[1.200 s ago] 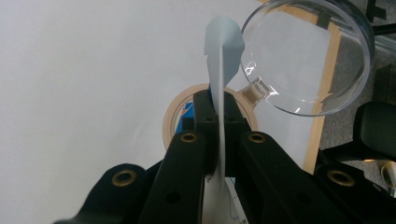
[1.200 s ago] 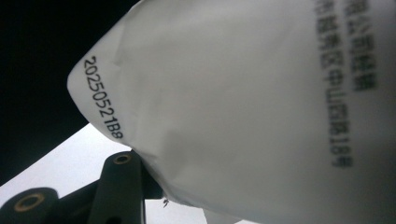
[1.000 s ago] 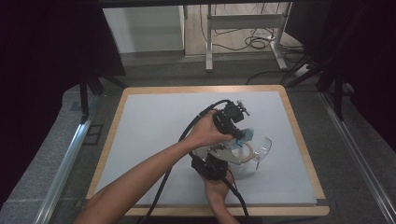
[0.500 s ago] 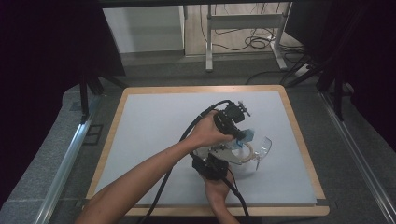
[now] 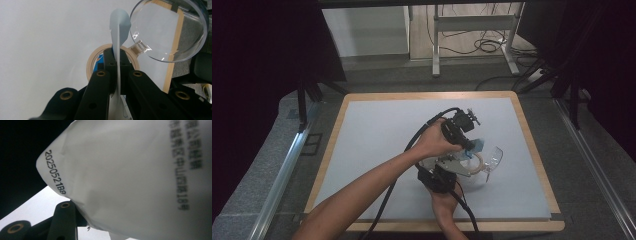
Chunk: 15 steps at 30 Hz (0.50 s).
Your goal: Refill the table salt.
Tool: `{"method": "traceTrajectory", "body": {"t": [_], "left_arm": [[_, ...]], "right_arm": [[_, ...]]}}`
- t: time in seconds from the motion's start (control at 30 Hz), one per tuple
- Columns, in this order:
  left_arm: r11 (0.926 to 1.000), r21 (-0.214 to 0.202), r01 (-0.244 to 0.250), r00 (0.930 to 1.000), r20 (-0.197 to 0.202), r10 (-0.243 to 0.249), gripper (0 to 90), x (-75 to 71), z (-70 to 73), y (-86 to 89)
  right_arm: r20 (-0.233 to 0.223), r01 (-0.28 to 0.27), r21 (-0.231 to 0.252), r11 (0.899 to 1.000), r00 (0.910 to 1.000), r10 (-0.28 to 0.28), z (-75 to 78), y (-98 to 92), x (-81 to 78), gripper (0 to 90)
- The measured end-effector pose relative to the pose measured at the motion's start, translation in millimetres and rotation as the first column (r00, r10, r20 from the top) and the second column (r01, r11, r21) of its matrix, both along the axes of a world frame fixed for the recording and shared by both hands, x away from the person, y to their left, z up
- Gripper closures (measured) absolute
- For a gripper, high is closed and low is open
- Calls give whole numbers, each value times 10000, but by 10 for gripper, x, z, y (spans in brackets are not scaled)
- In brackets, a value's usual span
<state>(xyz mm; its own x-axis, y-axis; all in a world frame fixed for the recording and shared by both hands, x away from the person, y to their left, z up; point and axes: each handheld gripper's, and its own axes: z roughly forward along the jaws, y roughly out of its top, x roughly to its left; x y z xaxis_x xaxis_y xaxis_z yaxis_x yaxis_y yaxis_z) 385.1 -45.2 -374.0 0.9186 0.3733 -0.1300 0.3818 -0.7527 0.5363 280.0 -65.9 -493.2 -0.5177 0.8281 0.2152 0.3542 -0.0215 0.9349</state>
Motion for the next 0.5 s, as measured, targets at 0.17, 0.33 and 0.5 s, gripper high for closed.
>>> {"method": "traceTrajectory", "body": {"t": [0.17, 0.33, 0.5], "left_arm": [[10000, -4, 0, 10000, -17, 0, 900, -3, 5, 3], [10000, -47, -4, 10000, -19, 4, 900, -4, 9, 10], [10000, -59, -17, 10000, -9, 17, 900, -8, 17, 14]], "right_arm": [[2, -13, 13, 10000, 10000, 13, 3, 3, -3, 494], [5, -14, -38, 10000, 10000, 14, 10, 3, -10, 495], [98, 7, -114, 9999, 10000, -6, 15, 9, -14, 497]]}}
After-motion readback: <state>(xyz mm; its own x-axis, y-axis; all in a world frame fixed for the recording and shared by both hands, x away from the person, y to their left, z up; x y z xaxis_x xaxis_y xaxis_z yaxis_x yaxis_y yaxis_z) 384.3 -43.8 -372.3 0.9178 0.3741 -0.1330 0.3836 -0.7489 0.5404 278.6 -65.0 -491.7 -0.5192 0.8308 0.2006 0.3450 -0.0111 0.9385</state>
